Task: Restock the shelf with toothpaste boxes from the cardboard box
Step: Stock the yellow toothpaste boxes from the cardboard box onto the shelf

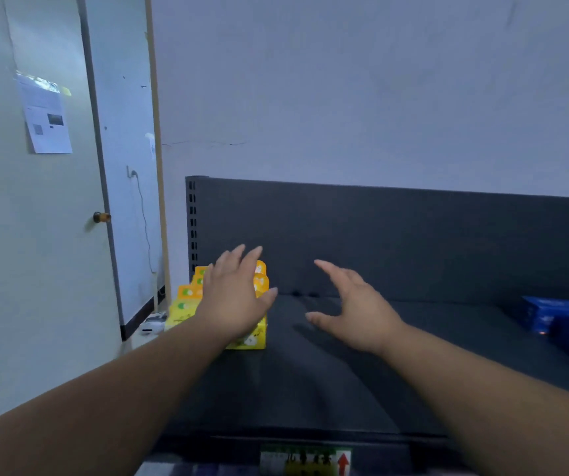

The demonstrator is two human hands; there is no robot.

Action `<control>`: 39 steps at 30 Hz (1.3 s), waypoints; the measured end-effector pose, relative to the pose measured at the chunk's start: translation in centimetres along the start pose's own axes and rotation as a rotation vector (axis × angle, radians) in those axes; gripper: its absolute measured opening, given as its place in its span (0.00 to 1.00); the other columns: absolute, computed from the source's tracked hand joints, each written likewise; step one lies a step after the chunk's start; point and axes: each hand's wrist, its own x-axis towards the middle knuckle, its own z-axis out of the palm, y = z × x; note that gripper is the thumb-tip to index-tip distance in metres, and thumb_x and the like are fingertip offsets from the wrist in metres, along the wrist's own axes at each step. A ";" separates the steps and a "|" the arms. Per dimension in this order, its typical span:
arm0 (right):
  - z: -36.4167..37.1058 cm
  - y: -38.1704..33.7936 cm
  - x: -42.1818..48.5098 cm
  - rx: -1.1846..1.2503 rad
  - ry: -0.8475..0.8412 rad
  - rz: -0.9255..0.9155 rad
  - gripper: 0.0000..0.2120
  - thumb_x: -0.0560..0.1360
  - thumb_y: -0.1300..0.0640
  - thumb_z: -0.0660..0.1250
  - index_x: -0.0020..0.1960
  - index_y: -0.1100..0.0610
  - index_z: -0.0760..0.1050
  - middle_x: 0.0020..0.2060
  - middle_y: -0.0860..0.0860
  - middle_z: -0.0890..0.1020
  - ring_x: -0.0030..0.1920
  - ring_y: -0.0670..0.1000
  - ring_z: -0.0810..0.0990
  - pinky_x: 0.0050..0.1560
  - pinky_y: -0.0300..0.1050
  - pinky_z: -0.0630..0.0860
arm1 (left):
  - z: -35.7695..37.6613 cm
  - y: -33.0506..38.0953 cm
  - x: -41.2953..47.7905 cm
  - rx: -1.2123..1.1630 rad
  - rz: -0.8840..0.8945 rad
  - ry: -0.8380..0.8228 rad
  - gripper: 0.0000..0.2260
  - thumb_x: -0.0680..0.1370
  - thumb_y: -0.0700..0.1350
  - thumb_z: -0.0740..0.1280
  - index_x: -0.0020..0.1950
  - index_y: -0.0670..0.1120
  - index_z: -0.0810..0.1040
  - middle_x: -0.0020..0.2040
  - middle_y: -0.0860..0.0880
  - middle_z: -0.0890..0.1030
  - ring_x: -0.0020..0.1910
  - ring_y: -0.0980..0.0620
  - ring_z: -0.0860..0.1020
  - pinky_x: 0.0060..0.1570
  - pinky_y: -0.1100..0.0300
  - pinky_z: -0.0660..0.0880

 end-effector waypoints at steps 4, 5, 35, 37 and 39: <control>-4.1 3.3 -3.3 -0.270 0.242 0.129 0.39 0.74 0.33 0.61 0.77 0.39 0.44 0.78 0.49 0.49 0.78 0.55 0.44 0.77 0.55 0.48 | 1.2 7.7 -0.3 0.075 0.100 0.004 0.36 0.76 0.63 0.60 0.78 0.55 0.47 0.79 0.50 0.45 0.77 0.46 0.44 0.74 0.42 0.46; -5.2 4.2 -4.5 -0.323 0.292 0.169 0.39 0.74 0.33 0.60 0.77 0.39 0.44 0.78 0.49 0.46 0.78 0.55 0.41 0.77 0.56 0.45 | 1.6 9.8 -0.5 0.079 0.126 0.000 0.37 0.76 0.64 0.60 0.78 0.55 0.46 0.79 0.50 0.44 0.77 0.45 0.42 0.73 0.41 0.46; -37.7 27.1 -64.6 -0.696 0.624 1.096 0.38 0.75 0.33 0.60 0.78 0.41 0.47 0.78 0.50 0.50 0.76 0.56 0.56 0.72 0.55 0.62 | 8.0 72.6 -33.6 -0.375 0.926 -0.318 0.36 0.76 0.65 0.59 0.78 0.55 0.46 0.79 0.51 0.44 0.77 0.45 0.44 0.73 0.40 0.47; -38.2 28.0 -66.8 -0.707 0.633 1.138 0.38 0.75 0.32 0.59 0.77 0.41 0.47 0.78 0.50 0.51 0.76 0.56 0.56 0.72 0.54 0.62 | 8.8 74.8 -35.0 -0.406 0.973 -0.343 0.36 0.76 0.65 0.60 0.77 0.55 0.47 0.79 0.52 0.45 0.77 0.45 0.44 0.73 0.40 0.47; -38.5 29.2 -68.4 -0.712 0.634 1.186 0.37 0.75 0.32 0.59 0.77 0.41 0.47 0.78 0.50 0.50 0.76 0.55 0.56 0.73 0.54 0.61 | 9.9 76.9 -36.1 -0.427 1.011 -0.363 0.36 0.76 0.64 0.60 0.77 0.55 0.47 0.79 0.52 0.45 0.77 0.46 0.44 0.74 0.40 0.47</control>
